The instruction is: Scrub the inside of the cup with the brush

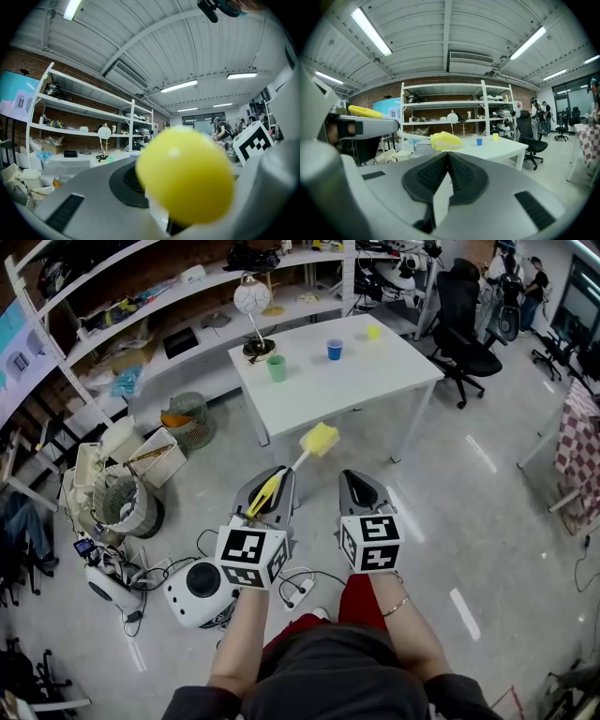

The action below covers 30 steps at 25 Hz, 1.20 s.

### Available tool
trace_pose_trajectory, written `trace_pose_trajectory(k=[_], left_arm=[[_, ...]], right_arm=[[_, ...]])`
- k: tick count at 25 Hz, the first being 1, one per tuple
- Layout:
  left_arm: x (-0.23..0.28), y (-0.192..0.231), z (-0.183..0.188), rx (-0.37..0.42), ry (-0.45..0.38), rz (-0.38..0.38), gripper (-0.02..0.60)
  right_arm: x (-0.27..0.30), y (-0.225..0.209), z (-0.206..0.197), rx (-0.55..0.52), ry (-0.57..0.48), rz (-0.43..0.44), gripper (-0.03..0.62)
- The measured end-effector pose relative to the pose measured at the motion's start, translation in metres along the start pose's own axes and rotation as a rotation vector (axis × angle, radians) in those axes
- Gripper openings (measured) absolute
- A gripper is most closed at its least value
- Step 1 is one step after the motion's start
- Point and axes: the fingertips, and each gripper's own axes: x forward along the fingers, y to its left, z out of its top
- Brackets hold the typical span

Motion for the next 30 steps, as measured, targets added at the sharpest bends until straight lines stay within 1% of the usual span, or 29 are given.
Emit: trace_pose_trajectory(k=[7,13,19,24,30], left_arm=[[0.045,0.018,-0.002,-0.013,0.006,0.035,0.044],[0.100,0.044,0.001,-0.020,0.012,0.087,0.046],[0.158,0.069,0.003,-0.038,0.030,0.163,0.046],[0.203,0.088,0.006,-0.049,0.046,0.251,0.046],[0.248,0.105,0.013,-0.036,0.055,0.343,0.044]], right_arm=[[0.044,-0.026,0.008,-0.009,0.007,0.024,0.018],[0.103,-0.057,0.020,-0.021,0.021,0.065,0.018],[0.167,-0.091,0.034,-0.034,0.037,0.130,0.018],[0.217,-0.114,0.042,-0.055,0.061,0.214,0.018],[0.264,-0.145,0.046,-0.064,0.083,0.284,0.018]])
